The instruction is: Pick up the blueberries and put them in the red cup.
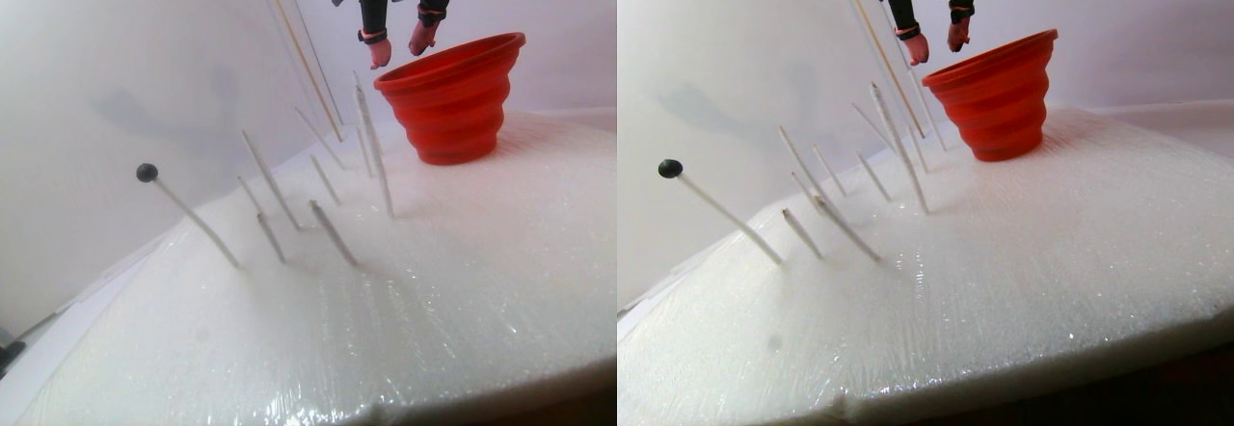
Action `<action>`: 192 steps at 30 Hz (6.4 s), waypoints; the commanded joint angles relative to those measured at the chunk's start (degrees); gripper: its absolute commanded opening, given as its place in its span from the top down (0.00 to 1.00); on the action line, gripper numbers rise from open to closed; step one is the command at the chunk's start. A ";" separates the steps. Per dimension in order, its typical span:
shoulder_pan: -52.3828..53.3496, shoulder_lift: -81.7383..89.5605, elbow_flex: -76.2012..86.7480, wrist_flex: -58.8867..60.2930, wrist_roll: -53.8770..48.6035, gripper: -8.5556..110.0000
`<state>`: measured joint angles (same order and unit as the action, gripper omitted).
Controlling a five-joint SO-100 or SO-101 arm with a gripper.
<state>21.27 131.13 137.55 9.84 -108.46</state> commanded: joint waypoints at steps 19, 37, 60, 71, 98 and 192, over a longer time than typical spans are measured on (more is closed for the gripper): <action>-7.56 6.33 -5.10 4.83 -1.41 0.80; -13.45 11.78 -5.36 14.15 -0.88 0.81; -22.94 19.16 -2.99 24.43 -0.35 0.81; -29.79 19.78 -0.44 25.75 0.09 0.81; -40.08 13.71 7.38 19.86 -0.09 0.81; -47.81 -24.26 6.24 -18.46 -1.14 0.79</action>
<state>-22.76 106.79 146.78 -7.21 -109.86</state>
